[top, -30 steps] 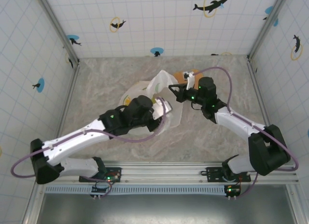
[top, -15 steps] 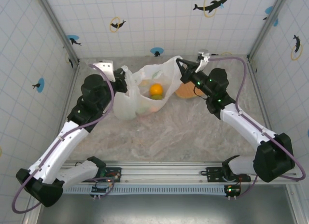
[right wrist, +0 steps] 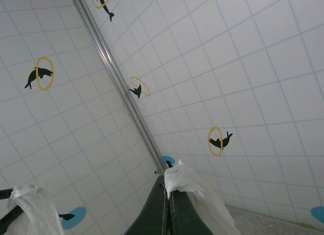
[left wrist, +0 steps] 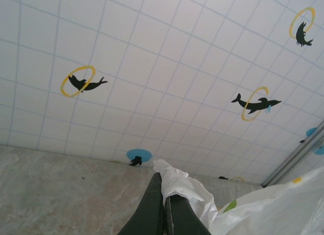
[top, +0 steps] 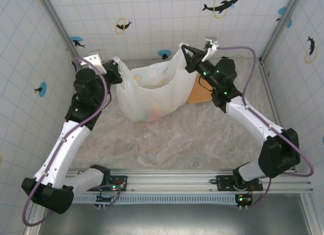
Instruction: Place the fruits into the plastic bag
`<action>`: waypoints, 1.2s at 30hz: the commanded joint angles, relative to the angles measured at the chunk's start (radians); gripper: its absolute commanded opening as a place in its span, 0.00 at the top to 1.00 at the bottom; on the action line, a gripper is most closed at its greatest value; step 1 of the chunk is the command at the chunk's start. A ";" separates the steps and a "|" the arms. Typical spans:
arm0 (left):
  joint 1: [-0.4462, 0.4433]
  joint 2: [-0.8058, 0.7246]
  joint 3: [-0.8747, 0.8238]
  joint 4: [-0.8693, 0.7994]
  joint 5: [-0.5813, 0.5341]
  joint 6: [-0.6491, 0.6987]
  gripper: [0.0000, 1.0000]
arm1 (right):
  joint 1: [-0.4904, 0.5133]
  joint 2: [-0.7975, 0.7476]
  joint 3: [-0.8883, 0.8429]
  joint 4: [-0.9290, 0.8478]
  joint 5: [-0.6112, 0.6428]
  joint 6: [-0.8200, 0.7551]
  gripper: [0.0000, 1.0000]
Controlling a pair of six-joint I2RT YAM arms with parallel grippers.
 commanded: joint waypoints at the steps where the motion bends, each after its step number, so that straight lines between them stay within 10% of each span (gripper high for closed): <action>1: 0.010 -0.020 0.018 0.072 0.012 -0.025 1.00 | 0.003 0.041 0.085 0.048 -0.022 0.019 1.00; 25: -0.006 0.038 -0.140 0.183 0.369 -0.094 0.99 | -0.039 0.282 0.280 -0.126 -0.136 0.049 1.00; 29: -0.019 0.023 -0.137 0.147 0.402 -0.041 0.85 | -0.053 0.275 0.263 -0.172 -0.151 0.035 0.94; 36: -0.017 -0.050 -0.138 0.074 0.418 0.055 0.47 | -0.059 0.183 0.200 -0.290 -0.145 -0.039 0.55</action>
